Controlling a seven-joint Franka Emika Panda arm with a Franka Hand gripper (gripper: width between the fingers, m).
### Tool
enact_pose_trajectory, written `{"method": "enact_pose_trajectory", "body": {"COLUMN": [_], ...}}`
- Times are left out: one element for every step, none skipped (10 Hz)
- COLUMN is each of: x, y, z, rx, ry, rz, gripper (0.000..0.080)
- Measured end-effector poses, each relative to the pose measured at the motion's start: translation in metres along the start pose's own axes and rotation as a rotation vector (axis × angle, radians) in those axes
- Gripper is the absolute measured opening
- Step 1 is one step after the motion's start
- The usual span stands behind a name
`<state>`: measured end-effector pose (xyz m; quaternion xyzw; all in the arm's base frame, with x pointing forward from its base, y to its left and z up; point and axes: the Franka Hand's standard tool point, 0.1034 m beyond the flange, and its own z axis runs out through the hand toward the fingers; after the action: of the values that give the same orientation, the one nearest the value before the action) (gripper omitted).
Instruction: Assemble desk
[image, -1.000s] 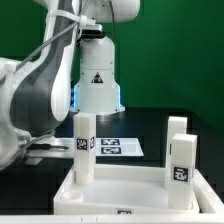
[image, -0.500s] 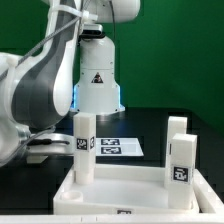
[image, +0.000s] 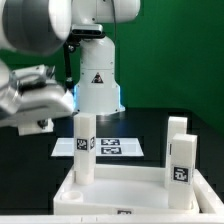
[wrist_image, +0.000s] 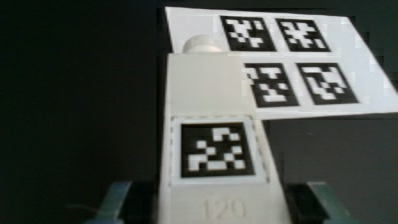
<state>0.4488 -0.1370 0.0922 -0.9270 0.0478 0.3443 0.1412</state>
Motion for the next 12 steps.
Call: {"method": "enact_pose_trajectory", "body": {"x": [-0.002,0.001,0.006,0.009,0.013,0.015,0.021,0.024,0.022,0.027,0.039,0.045], "y": [0.002,0.003,0.003,0.001,-0.011,-0.022,-0.029,-0.024,-0.020,-0.020,-0.027,-0.047], "z": [0.002,0.000,-0.006,-0.028,-0.079,-0.105,-0.124,-0.123,-0.118,-0.120,-0.117,-0.112], "rx": [-0.003,-0.009,-0.011,-0.020,-0.051,-0.056,-0.062,-0.072,-0.079,-0.093,-0.125,-0.119], "ry": [0.050,0.091,0.153,0.193,0.293,0.371,0.471,0.553,0.604,0.667,0.763,0.775], "rz": [0.001,0.001,-0.011,-0.030,-0.076,-0.092,-0.102,-0.103,-0.092,-0.082,-0.077,-0.069], "gripper": [0.0284,0.0284,0.0284,0.0284,0.0285,0.0285,0.0285,0.0285,0.0285,0.0285,0.0285,0.0285]}}
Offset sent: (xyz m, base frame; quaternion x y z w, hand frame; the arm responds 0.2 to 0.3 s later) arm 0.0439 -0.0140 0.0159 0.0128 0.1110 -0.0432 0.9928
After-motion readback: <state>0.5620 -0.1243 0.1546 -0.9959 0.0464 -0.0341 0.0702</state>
